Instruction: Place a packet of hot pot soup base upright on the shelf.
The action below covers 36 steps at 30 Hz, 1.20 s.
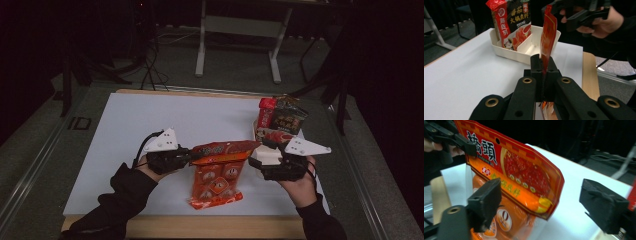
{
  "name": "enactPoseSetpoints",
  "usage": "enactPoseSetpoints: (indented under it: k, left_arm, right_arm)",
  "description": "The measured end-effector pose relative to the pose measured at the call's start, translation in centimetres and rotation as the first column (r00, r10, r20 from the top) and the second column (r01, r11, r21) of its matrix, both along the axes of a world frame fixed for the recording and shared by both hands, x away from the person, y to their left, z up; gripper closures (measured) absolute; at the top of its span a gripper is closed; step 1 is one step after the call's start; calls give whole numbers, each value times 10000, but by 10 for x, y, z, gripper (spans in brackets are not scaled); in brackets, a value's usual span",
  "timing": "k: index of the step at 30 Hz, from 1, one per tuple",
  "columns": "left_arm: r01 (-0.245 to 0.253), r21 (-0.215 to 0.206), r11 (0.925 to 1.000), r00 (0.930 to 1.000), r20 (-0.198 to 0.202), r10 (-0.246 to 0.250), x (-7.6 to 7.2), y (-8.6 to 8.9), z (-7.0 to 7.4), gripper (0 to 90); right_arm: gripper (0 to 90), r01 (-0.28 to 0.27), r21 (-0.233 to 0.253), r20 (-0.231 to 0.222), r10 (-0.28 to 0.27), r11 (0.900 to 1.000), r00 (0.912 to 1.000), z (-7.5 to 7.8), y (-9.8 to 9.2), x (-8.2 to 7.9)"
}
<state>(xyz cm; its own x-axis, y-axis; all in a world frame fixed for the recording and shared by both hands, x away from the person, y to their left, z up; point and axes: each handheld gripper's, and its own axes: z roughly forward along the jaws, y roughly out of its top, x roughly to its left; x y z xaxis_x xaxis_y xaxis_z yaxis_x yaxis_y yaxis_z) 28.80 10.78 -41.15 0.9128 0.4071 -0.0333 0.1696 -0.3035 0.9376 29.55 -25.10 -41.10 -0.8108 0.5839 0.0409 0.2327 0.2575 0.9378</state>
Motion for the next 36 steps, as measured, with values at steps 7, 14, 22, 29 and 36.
enactPoseSetpoints:
  k: [7,14,22,29,36]
  left_arm:
    - [63,-191,9998,9999,-126,-65,1,2,-3,896]
    - [-22,-220,9998,9999,-150,19,0,2,-4,895]
    - [-195,-240,9995,9994,-297,188,-1,2,-5,893]
    - [-289,-311,9991,9985,-466,275,-1,5,-2,892]
    - [-265,-626,9977,9990,-371,242,-4,13,5,889]
  right_arm:
    - [326,-721,66,-679,724,9974,9951,-11,12,22]
    - [502,-1373,-520,-818,1328,9892,9878,-18,24,30]
    - [881,-2184,-367,-1140,2130,9752,9704,-20,24,34]
    - [900,-2096,-1008,-983,1999,9726,9749,-13,29,25]
    - [900,-2436,-719,-780,2381,9672,9681,9,27,8]
